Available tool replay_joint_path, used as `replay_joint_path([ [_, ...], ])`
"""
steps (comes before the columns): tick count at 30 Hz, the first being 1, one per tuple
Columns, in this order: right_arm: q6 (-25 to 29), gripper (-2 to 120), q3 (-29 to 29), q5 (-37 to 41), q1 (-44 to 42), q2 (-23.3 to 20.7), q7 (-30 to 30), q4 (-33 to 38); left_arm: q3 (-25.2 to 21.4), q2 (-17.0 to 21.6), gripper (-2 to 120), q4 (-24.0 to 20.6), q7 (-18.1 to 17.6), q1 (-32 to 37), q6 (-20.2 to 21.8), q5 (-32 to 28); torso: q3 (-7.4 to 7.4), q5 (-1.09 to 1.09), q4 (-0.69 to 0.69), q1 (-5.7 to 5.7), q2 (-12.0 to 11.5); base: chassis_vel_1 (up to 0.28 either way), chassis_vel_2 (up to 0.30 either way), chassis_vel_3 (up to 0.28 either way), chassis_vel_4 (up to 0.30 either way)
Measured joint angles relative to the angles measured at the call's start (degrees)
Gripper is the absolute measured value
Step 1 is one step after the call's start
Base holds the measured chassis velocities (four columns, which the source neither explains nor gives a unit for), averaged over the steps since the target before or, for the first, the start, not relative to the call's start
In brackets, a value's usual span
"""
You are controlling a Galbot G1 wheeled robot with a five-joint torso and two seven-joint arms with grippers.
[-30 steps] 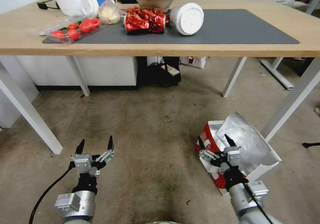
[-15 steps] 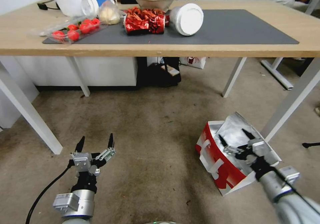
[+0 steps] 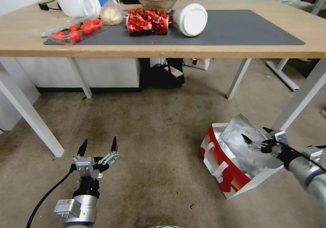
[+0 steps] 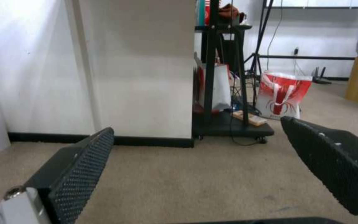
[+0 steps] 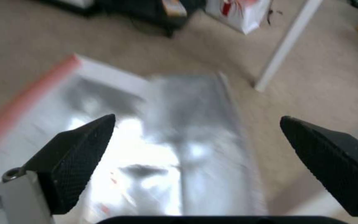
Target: Pick up the food delivery bag from the floor and place it on the table.
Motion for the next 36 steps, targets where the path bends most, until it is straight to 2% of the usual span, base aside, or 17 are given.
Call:
replay_joint_path([
  [2, 1.43, 100, 0.61, -1.99, 0.54, -1.99, -3.46, -3.33, 0.05, -0.06, 100, 0.01, 0.56, -0.07, 0.0, -0.06, 0.0, 0.02, 0.0, 0.0, 0.0, 0.0, 0.0, 0.0, 0.0],
  [12, 1.39, 100, 0.41, -3.47, 1.13, -5.05, -7.7, -7.88, 0.82, -1.11, 100, 1.03, 2.04, 0.22, -0.77, 0.75, 0.0, 0.0, -0.01, 0.0, 0.01, 0.0, 0.0, 0.0, 0.0],
  [25, -0.16, 100, -8.51, -4.72, 6.73, -7.05, -6.63, -14.07, 0.97, -1.83, 100, 1.4, 1.86, -0.37, -0.88, 1.25, 0.0, 0.0, 0.0, 0.0, 0.02, 0.0, 0.0, 0.0, 0.0],
  [36, 0.05, 100, -10.61, -6.64, 7.84, -6.97, -7.16, -16.49, 1.1, -2.54, 100, 2.08, 1.7, -0.64, -0.6, 1.84, 0.0, -0.01, -0.01, 0.0, 0.04, 0.0, 0.0, 0.0, 0.0],
])
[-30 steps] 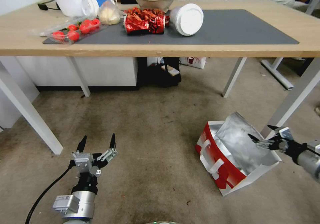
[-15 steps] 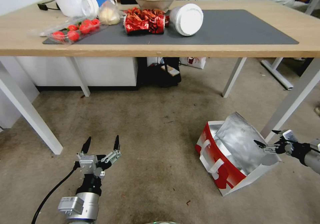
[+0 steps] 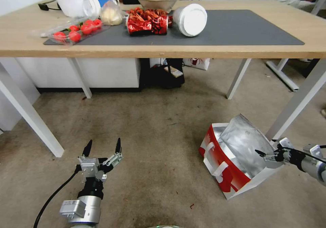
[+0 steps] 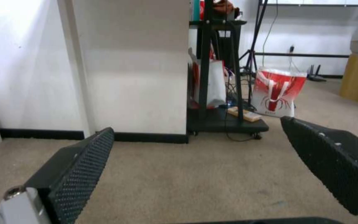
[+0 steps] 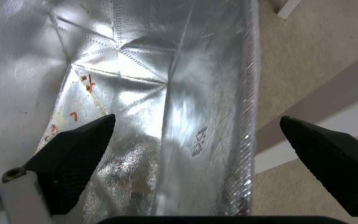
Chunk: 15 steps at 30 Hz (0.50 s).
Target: Pick up the food delivery bag from the floor and place it on the table.
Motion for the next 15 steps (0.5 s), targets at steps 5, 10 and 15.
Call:
replay_joint_path([
  [5, 0.0, 100, -0.59, 0.12, 0.09, 0.05, 0.26, -0.23, 0.16, -0.18, 100, 0.39, -0.03, -0.18, 0.06, 0.24, 0.0, 0.0, -0.01, 0.0, 0.0, 0.0, 0.0, 0.0, 0.0],
  [10, 0.15, 100, -1.4, 0.21, 1.12, 0.05, 0.77, -0.77, 0.18, -0.31, 100, 0.62, -0.07, -0.21, 0.05, 0.26, 0.0, 0.0, 0.0, 0.0, 0.0, 0.0, 0.0, 0.0, 0.0],
  [15, -0.24, 100, -2.93, -0.83, 3.09, 0.24, 0.31, -2.29, 0.01, -0.26, 100, 0.9, -0.15, -0.22, -0.02, 0.27, 0.0, 0.0, 0.0, 0.0, 0.0, 0.0, 0.0, 0.0, 0.0],
])
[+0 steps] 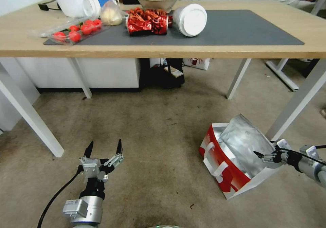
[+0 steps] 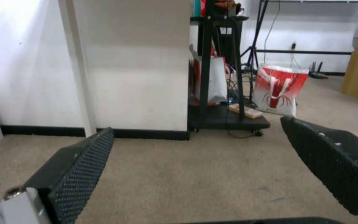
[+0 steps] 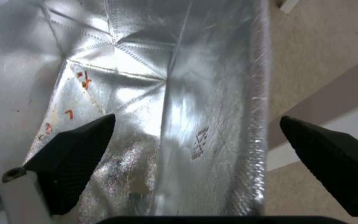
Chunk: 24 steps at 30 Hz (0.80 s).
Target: Pick up the food delivery bag from the floor and place it on the table.
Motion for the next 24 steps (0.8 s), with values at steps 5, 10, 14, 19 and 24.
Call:
replay_joint_path([
  [5, -0.27, 100, -2.52, -0.6, 2.45, 0.47, -0.35, -1.5, -0.23, 0.13, 100, 0.35, -0.27, -0.09, -0.04, -0.1, 0.0, 0.0, 0.01, 0.0, 0.0, 0.0, 0.0, 0.0, 0.0],
  [10, -1.15, 91, -3.49, -0.69, 3.52, 0.84, -0.97, -1.91, -0.28, 0.21, 100, 0.62, -0.53, -0.26, -0.07, -0.15, 0.0, -0.01, 0.01, 0.0, 0.0, 0.0, 0.0, 0.0, 0.0],
  [14, -1.2, 77, -3.45, -0.68, 3.21, 0.89, -0.91, -1.91, -0.31, 0.29, 100, 0.76, -0.79, -0.38, -0.1, -0.23, 0.0, -0.01, 0.0, 0.0, 0.0, 0.0, 0.0, 0.0, 0.0],
  [19, -1.18, 58, -2.71, -0.64, 2.15, 0.63, -0.92, -1.54, -0.25, 0.3, 100, 0.99, -0.87, -0.51, -0.21, -0.29, 0.0, -0.01, 0.0, 0.0, 0.0, 0.0, 0.0, 0.0, 0.0],
  [24, -0.84, 45, -2.36, -0.74, 1.78, 0.48, -1.51, -1.68, -0.18, 0.2, 100, 1.3, -0.88, -0.62, -0.24, -0.29, 0.0, -0.01, 0.0, 0.0, 0.0, 0.0, 0.0, 0.0, 0.0],
])
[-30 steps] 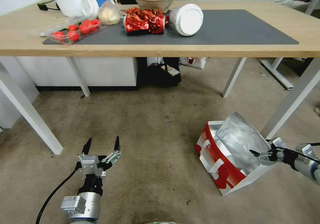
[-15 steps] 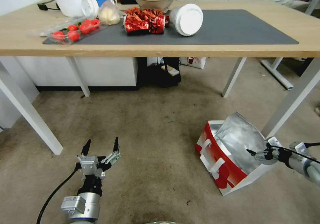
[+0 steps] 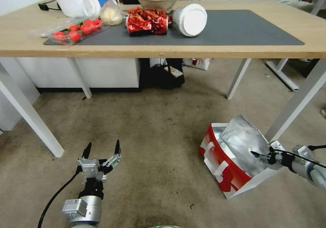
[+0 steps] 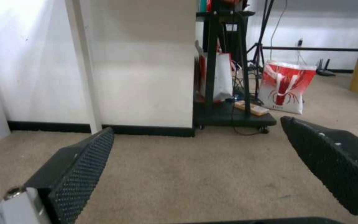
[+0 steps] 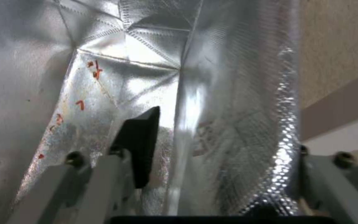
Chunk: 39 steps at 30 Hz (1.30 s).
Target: Pick up the food delivery bag from the floor and place it on the table.
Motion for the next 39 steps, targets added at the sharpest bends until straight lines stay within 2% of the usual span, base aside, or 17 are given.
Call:
replay_joint_path([
  [2, 0.25, 34, 0.12, -0.11, -0.11, -0.02, -0.11, -0.13, 0.0, 0.0, 100, 0.06, 0.0, 0.05, -0.09, 0.0, 0.0, 0.0, 0.0, 0.0, 0.0, 0.0, 0.0, 0.0, 0.0],
  [4, 0.37, 30, 0.12, -0.22, -0.13, -0.02, -0.1, -0.12, -0.02, 0.02, 100, 0.06, 0.0, 0.07, -0.11, 0.0, 0.0, 0.0, 0.0, 0.0, 0.0, 0.0, 0.0, 0.0, 0.0],
  [11, 1.22, 1, 0.22, -0.58, -0.52, -0.34, 0.27, 0.15, -0.26, 0.33, 100, 0.03, -0.1, 0.14, -0.19, -0.05, 0.0, 0.01, 0.0, 0.0, 0.0, 0.0, 0.0, 0.0, 0.0],
  [15, 2.34, 0, 0.25, -0.32, -0.73, -0.55, -0.18, 0.32, -0.35, 0.49, 100, 0.02, -0.16, 0.14, -0.2, -0.15, 0.0, 0.01, 0.0, 0.0, 0.0, 0.0, 0.0, 0.0, 0.0],
  [20, 5.75, 0, 1.26, 2.92, -1.53, -2.17, -5.49, 1.22, -0.69, 0.7, 100, -0.12, -0.36, 0.05, -0.21, -0.54, 0.0, 0.01, 0.0, 0.0, 0.0, 0.0, 0.0, 0.0, 0.0],
  [22, 7.1, 0, 2.27, 4.96, -1.53, -3.78, -10.05, 1.97, -0.74, 0.72, 100, -0.14, -0.39, 0.01, -0.13, -0.85, 0.0, 0.01, 0.0, 0.0, 0.0, 0.0, 0.0, 0.0, 0.0],
  [23, 7.1, 0, 2.27, 4.96, -1.53, -3.78, -10.05, 1.97, -0.74, 0.72, 100, -0.14, -0.39, 0.01, -0.13, -0.85, 0.0, 0.01, 0.0, 0.0, 0.0, 0.0, 0.0, 0.0, 0.0],
  [25, 7.59, 0, 3.17, 6.97, -0.45, -5.64, -16.76, 2.45, -0.77, 0.71, 100, -0.44, -0.24, -0.11, 0.1, -1.26, 0.0, 0.01, 0.0, 0.0, 0.0, 0.0, 0.0, 0.0, 0.0],
  [26, 7.59, 0, 3.17, 6.97, -0.45, -5.64, -16.76, 2.45, -0.77, 0.71, 100, -0.44, -0.24, -0.11, 0.1, -1.26, 0.0, 0.01, 0.0, 0.0, 0.0, 0.0, 0.0, 0.0, 0.0],
  [30, 7.43, 0, 3.46, 9.97, 2.89, -8.69, -28.49, 1.79, -0.83, 0.72, 100, -0.44, -0.15, -0.39, 0.16, -1.4, 0.0, 0.01, 0.01, 0.0, 0.0, 0.0, 0.0, 0.0, 0.0],
  [31, 7.43, 0, 3.46, 9.97, 2.89, -8.69, -28.49, 1.79, -0.83, 0.72, 100, -0.44, -0.15, -0.39, 0.16, -1.4, 0.0, 0.01, 0.01, 0.0, 0.0, 0.0, 0.0, 0.0, 0.0],
  [33, 6.87, 0, 3.32, 10.4, 5.66, -10.37, -35.63, 0.51, -0.9, 0.69, 100, -0.44, -0.16, -0.41, 0.17, -1.57, 0.0, 0.01, 0.0, 0.0, 0.0, 0.0, 0.0, 0.0, 0.0],
  [34, 6.87, 0, 3.32, 10.4, 5.66, -10.37, -35.63, 0.51, -0.9, 0.69, 100, -0.44, -0.16, -0.41, 0.17, -1.57, 0.0, 0.01, 0.0, 0.0, 0.0, 0.0, 0.0, 0.0, 0.0],
  [37, 5.22, 0, 2.59, 10.24, 9.4, -12.33, -46.53, -1.06, -1.11, 0.59, 100, -0.56, -0.21, -0.43, 0.35, -1.78, 0.0, 0.01, 0.01, 0.0, 0.0, 0.0, 0.0, 0.0, 0.0],
  [38, 5.22, 0, 2.59, 10.24, 9.4, -12.33, -46.53, -1.06, -1.11, 0.59, 100, -0.56, -0.21, -0.43, 0.35, -1.78, 0.0, 0.01, 0.01, 0.0, 0.0, 0.0, 0.0, 0.0, 0.0],
  [39, 4.54, 0, 2.38, 10.15, 10.13, -12.9, -49.78, -1.24, -1.22, 0.52, 100, -0.59, -0.38, -0.44, 0.52, -1.94, 0.0, 0.0, 0.01, 0.0, 0.0, 0.0, 0.0, 0.0, 0.0],
])
